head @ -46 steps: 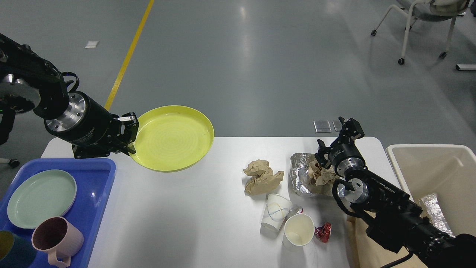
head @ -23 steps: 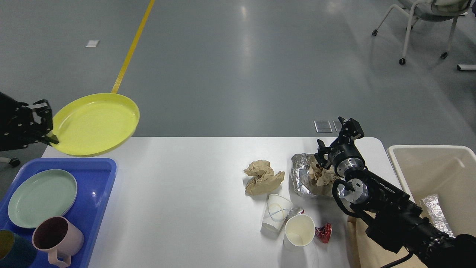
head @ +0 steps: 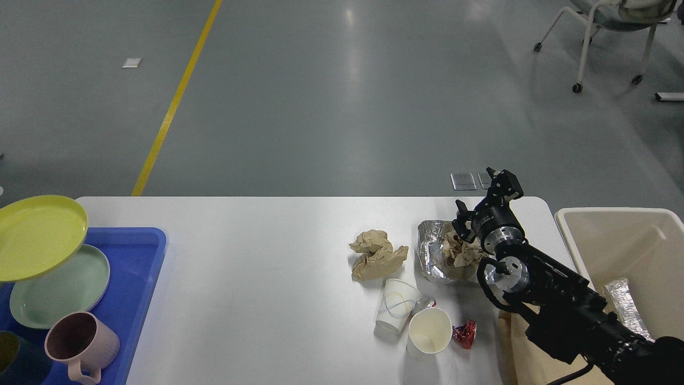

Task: Tidy desktop
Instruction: 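Lift the yellow plate and lay it onto the green plate, then release the yellow plate and raise the left gripper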

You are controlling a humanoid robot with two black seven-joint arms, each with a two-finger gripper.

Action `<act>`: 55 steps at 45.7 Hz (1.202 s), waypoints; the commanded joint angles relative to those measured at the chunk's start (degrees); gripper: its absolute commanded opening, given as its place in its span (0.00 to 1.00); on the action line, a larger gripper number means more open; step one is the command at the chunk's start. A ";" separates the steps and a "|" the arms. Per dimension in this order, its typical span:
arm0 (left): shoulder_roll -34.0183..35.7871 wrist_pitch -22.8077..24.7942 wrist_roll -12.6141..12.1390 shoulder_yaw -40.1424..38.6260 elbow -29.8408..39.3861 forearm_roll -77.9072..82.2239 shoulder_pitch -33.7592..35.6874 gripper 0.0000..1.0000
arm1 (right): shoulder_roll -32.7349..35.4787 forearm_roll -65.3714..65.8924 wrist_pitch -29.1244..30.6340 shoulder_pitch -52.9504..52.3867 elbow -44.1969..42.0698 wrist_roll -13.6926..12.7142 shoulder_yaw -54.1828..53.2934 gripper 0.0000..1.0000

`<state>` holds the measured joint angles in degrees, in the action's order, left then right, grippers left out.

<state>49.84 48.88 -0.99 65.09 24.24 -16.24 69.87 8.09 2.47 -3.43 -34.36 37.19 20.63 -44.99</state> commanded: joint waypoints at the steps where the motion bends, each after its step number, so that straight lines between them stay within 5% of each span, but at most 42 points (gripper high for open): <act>1: -1.67 -2.47 -6.73 -12.78 -6.22 0.07 -11.24 0.00 | 0.00 0.00 0.00 -0.01 -0.01 0.02 0.08 1.00; 4: -3.25 -5.72 -9.11 -15.78 -7.98 0.07 -13.35 0.00 | 0.00 0.00 0.00 -0.01 -0.01 0.02 -0.01 1.00; 22: -9.67 -11.09 -11.31 -15.96 -8.24 3.67 -15.38 0.00 | 0.00 -0.01 0.00 -0.01 -0.01 0.02 -0.01 1.00; 43: -9.94 -12.85 -11.23 -16.49 -7.98 5.43 -15.64 0.00 | 0.00 0.00 0.00 -0.01 -0.01 0.02 -0.01 1.00; 46: -10.11 -12.94 -11.32 -16.58 -7.81 5.43 -15.64 0.10 | 0.00 0.08 0.00 -0.01 -0.01 0.02 -0.01 1.00; 50: -10.20 -13.46 -11.32 -16.67 -7.72 5.43 -15.64 0.45 | 0.00 -0.01 0.00 -0.01 -0.10 -0.06 0.08 1.00; 55: -10.29 -14.43 -11.32 -16.75 -7.63 5.43 -15.64 0.54 | 0.00 -0.01 0.00 -0.01 -0.10 -0.06 -0.01 1.00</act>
<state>39.66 35.34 -12.29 48.42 16.50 -10.74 54.23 8.09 2.47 -3.43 -34.36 37.16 20.59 -44.99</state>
